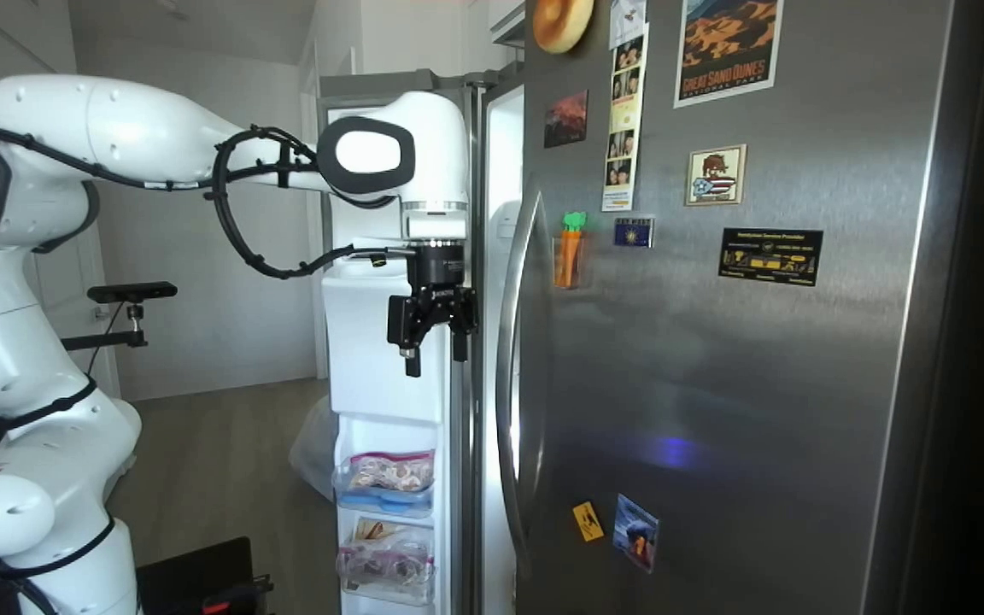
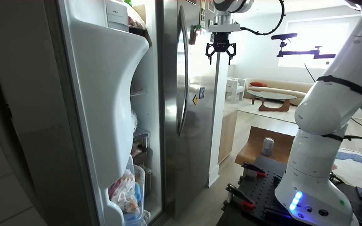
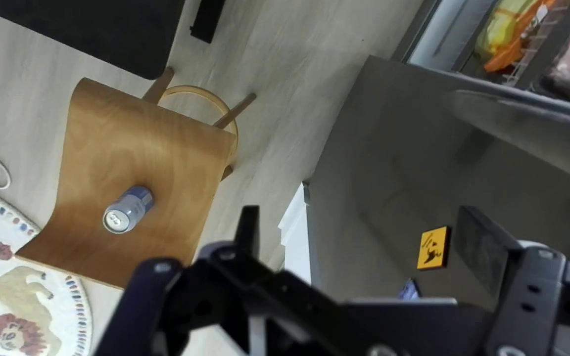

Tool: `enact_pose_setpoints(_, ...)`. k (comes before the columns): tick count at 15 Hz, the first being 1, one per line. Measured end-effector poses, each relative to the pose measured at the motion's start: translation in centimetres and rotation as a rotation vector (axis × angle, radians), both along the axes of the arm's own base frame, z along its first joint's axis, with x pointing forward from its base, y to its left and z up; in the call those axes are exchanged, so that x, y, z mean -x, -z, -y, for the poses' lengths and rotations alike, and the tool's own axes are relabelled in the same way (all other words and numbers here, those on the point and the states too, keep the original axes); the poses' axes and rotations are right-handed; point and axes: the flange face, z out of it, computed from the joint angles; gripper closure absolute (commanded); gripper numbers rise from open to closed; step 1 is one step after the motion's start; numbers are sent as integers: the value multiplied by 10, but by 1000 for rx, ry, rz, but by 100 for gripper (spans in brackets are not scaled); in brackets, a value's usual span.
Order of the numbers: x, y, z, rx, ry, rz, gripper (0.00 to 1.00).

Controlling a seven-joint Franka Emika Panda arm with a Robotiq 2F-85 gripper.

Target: Take the can from the chair and put it on the second shelf in the fridge

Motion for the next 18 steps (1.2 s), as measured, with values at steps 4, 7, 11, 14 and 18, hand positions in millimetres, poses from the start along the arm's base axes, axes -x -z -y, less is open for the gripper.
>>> enact_pose_setpoints(4, -3, 10, 33, 17, 180, 44, 0)
enact_pose_setpoints(7, -9, 25, 59, 36, 316, 68, 0)
enact_pose_setpoints(11, -15, 50, 90, 89, 470, 69, 0)
enact_pose_setpoints(14, -10, 67, 112, 127, 543, 30, 0)
enact_pose_setpoints(18, 6, 81, 143, 171, 593, -15, 0)
